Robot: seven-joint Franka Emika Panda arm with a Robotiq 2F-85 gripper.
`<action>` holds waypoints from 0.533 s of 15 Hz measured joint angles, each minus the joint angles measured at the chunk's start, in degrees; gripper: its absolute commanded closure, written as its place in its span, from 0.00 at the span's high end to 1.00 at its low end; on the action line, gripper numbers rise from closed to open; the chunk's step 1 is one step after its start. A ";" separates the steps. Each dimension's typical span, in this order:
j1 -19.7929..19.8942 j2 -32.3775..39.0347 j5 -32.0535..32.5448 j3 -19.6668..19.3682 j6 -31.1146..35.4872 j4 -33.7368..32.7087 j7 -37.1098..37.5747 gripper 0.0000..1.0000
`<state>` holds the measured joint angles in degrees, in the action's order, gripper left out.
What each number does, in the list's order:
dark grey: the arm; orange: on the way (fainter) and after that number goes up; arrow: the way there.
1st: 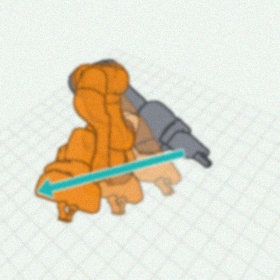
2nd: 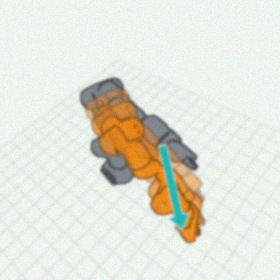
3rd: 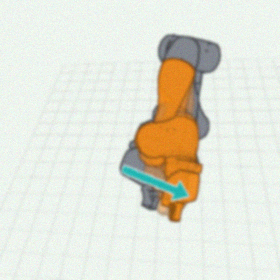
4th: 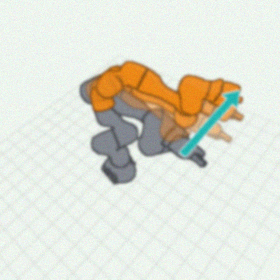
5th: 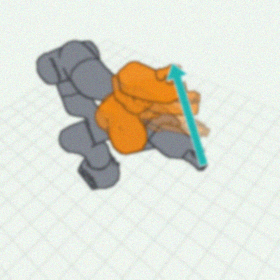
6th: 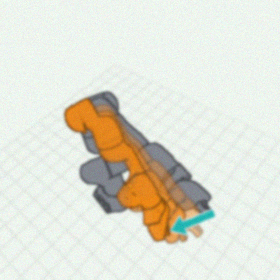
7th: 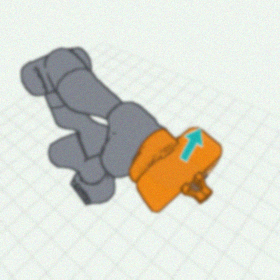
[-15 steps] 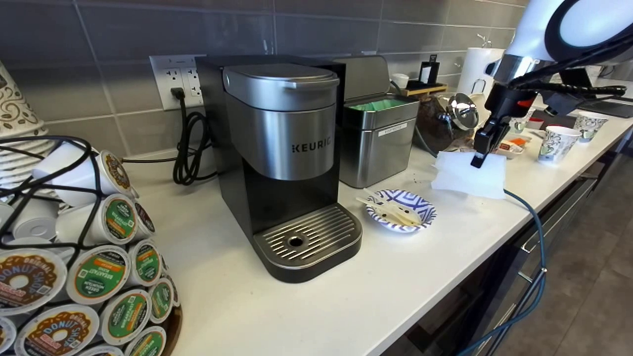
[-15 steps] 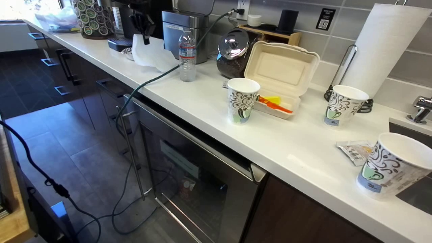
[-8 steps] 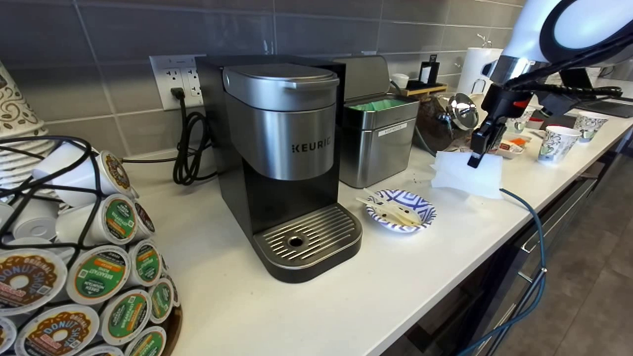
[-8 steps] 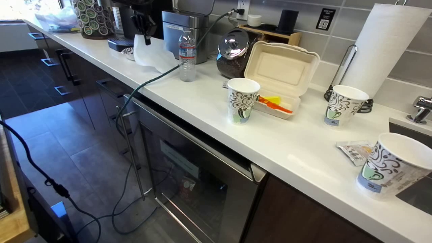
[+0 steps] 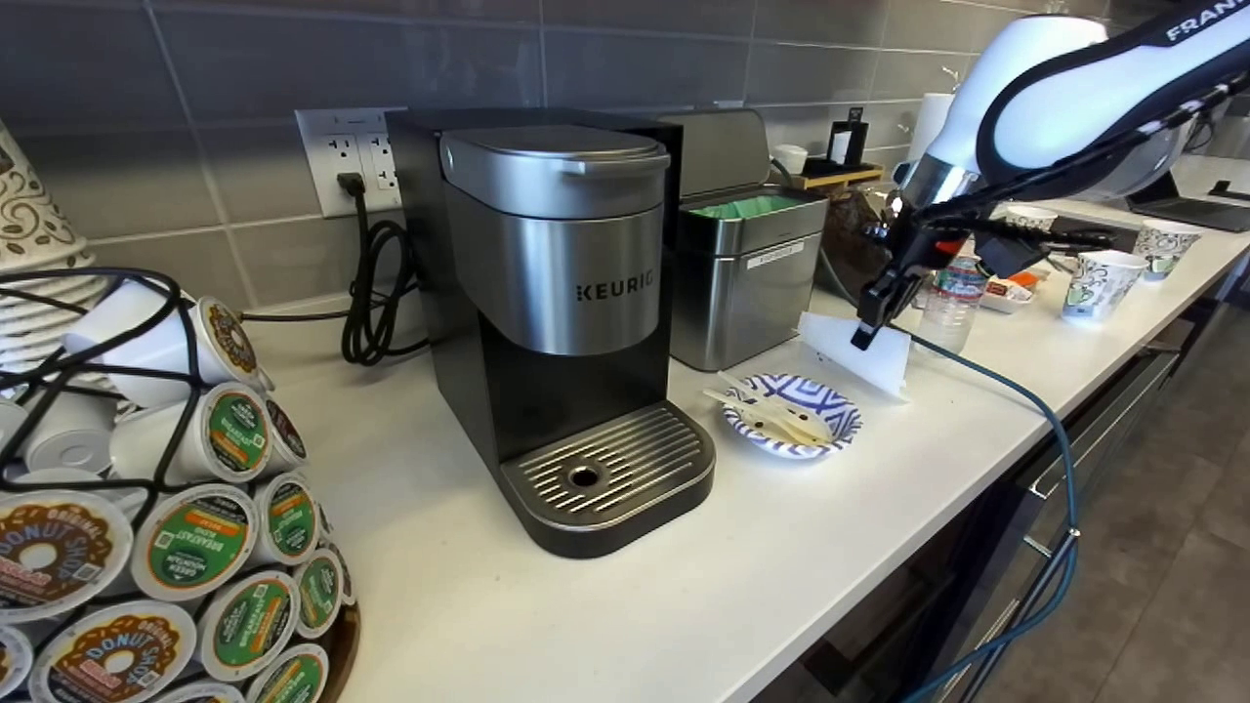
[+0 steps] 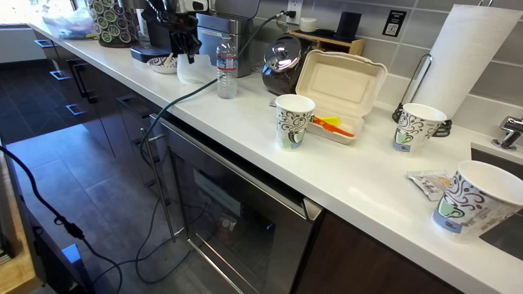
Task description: Use the tissue to wipe the counter
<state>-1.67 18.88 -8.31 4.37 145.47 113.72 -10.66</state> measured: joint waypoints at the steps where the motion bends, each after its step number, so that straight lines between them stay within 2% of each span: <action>1: 0.31 1.28 -1.25 0.58 0.00 -0.91 -0.44 0.00; 8: 2.41 7.19 -6.67 4.56 -3.27 -4.75 -2.67 0.00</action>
<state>0.75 26.07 -14.97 8.93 142.20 108.97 -13.33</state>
